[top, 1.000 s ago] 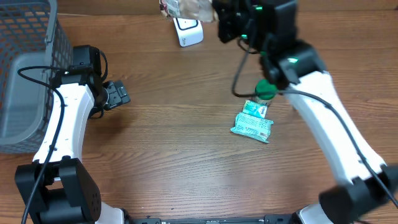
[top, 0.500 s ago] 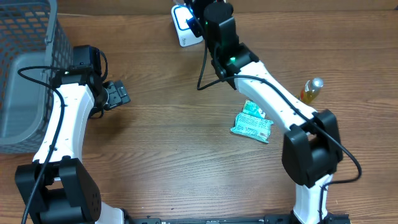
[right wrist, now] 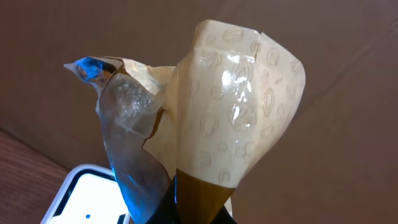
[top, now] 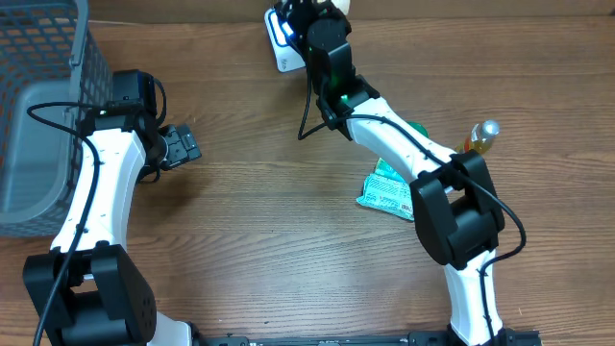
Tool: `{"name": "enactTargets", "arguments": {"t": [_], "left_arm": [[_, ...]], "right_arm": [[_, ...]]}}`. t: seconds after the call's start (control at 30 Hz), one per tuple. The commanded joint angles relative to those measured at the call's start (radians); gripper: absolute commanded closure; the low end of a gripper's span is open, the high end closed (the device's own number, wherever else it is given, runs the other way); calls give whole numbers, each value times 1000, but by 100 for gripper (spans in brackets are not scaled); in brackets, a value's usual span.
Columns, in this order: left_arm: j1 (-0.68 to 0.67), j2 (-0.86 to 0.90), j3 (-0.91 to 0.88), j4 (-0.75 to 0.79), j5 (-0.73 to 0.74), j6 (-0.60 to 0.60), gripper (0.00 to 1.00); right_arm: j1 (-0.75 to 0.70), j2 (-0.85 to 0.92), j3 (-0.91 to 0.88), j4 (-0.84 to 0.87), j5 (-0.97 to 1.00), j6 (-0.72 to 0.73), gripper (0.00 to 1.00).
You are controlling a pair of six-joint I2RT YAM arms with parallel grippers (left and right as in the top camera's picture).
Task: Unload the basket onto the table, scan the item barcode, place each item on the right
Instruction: 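Raise the snack bag up to the white scanner window, then carry the snack bag down and set it on the table centre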
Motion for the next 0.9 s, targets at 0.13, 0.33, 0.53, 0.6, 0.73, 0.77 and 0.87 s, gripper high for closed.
{"name": "enactTargets", "arguments": {"t": [0.13, 0.33, 0.53, 0.6, 0.73, 0.77, 0.87], "left_arm": [[-1, -23, 5, 0, 1, 22, 0], [-1, -23, 5, 0, 1, 22, 0], [-1, -23, 5, 0, 1, 22, 0], [-1, -23, 5, 0, 1, 22, 1], [-1, -23, 5, 0, 1, 22, 0], [-1, -23, 5, 0, 1, 22, 0], [-1, -23, 5, 0, 1, 22, 0]], "right_arm": [[11, 67, 15, -22, -11, -23, 96], [27, 68, 15, -85, -29, -19, 96], [58, 68, 15, -88, -29, -19, 96], [66, 68, 15, -101, -29, -23, 96], [68, 68, 15, -134, -28, -24, 96], [68, 68, 15, -141, -28, -24, 96], [60, 68, 15, -140, -28, -45, 96]]}}
